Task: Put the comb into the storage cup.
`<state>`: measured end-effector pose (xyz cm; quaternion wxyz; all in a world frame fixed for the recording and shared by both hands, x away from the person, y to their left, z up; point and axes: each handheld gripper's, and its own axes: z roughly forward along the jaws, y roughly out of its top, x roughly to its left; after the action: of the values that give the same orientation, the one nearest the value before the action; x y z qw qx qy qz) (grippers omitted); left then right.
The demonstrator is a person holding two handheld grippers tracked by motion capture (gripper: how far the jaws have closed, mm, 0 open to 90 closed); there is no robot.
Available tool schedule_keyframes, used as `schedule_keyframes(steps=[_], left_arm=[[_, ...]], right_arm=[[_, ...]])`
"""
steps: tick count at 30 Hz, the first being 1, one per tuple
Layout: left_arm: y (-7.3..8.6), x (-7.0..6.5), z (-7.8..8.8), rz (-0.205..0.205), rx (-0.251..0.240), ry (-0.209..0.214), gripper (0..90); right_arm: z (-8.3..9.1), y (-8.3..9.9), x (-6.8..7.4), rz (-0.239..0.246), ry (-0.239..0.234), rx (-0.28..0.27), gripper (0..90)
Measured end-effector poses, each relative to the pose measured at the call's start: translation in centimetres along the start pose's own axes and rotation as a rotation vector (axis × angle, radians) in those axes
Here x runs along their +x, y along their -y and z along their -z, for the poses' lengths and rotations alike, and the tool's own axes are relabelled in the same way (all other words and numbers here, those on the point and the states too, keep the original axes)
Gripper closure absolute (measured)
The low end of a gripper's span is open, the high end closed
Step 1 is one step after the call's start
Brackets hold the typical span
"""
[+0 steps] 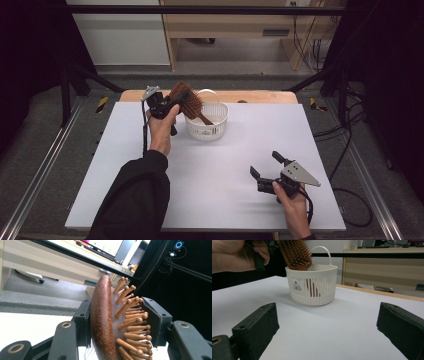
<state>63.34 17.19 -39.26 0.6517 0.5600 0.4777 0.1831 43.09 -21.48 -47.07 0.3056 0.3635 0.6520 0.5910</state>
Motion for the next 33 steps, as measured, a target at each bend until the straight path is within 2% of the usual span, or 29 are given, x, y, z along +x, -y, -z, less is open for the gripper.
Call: schedule_keyframes(steps=[33], left_arm=[[0.3, 1.1, 0.2, 0.023, -0.002, -0.008, 45.1]], right_arm=[[-0.1, 0.1, -0.1, -0.002, 0.001, 0.004, 3.6]])
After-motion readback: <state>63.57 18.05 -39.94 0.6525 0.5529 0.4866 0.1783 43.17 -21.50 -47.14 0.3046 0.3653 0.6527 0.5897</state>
